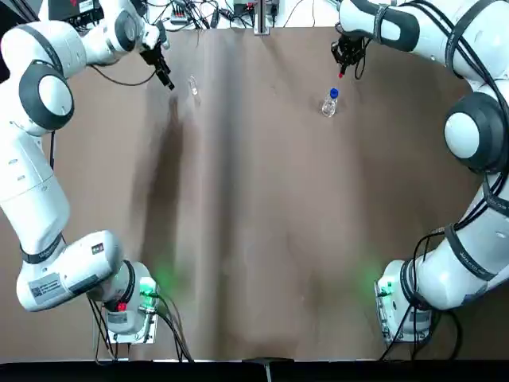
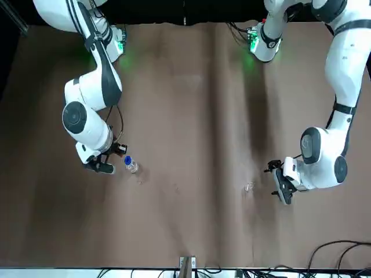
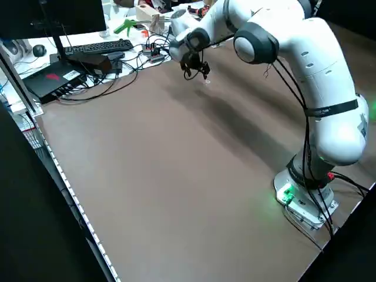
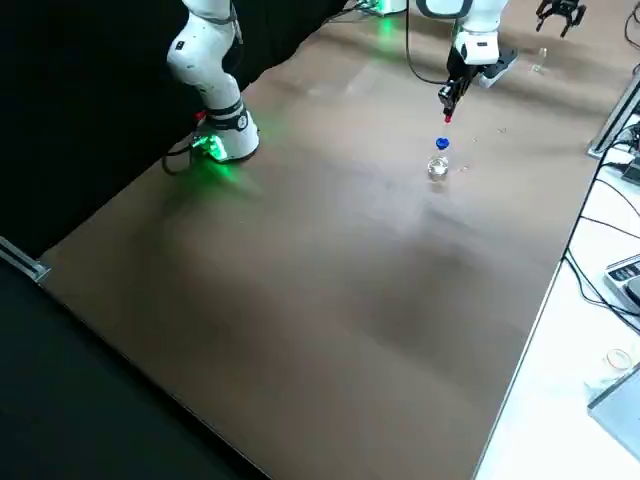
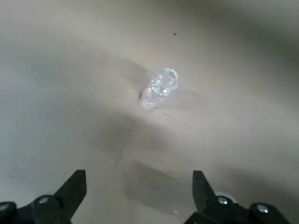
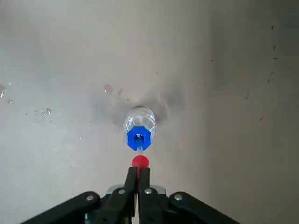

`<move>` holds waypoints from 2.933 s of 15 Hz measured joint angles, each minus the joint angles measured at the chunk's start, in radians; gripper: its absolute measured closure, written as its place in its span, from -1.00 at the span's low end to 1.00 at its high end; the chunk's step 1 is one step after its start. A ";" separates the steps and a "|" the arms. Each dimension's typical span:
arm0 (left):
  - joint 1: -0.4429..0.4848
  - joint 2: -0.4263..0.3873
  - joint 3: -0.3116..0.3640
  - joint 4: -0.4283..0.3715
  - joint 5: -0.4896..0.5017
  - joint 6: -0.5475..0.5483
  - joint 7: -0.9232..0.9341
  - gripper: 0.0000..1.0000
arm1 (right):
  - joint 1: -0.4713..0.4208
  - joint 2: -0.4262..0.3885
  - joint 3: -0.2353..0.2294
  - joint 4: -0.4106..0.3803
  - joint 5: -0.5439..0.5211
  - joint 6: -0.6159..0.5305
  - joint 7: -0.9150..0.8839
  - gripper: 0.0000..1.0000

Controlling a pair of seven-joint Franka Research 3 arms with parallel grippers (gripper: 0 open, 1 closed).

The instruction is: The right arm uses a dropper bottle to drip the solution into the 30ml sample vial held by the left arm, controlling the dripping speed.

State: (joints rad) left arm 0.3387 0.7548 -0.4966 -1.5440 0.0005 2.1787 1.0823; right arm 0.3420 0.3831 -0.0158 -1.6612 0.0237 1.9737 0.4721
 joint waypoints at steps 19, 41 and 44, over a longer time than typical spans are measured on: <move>-0.103 -0.519 -0.111 0.017 0.189 -0.788 -1.423 -1.00 | 0.006 0.020 0.003 -0.001 -0.010 0.013 0.000 0.91; -0.363 -0.685 0.388 0.102 0.032 -0.810 -1.370 -1.00 | 0.011 0.050 0.004 -0.005 -0.022 0.036 0.000 0.20; -0.364 -0.736 0.392 0.034 0.029 -0.774 -1.343 -1.00 | 0.011 0.050 0.004 -0.004 -0.024 0.036 0.000 0.10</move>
State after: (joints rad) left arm -0.0254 0.0186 -0.1045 -1.5098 0.0291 1.4045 -0.2603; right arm 0.3528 0.4333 -0.0120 -1.6652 0.0001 2.0098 0.4717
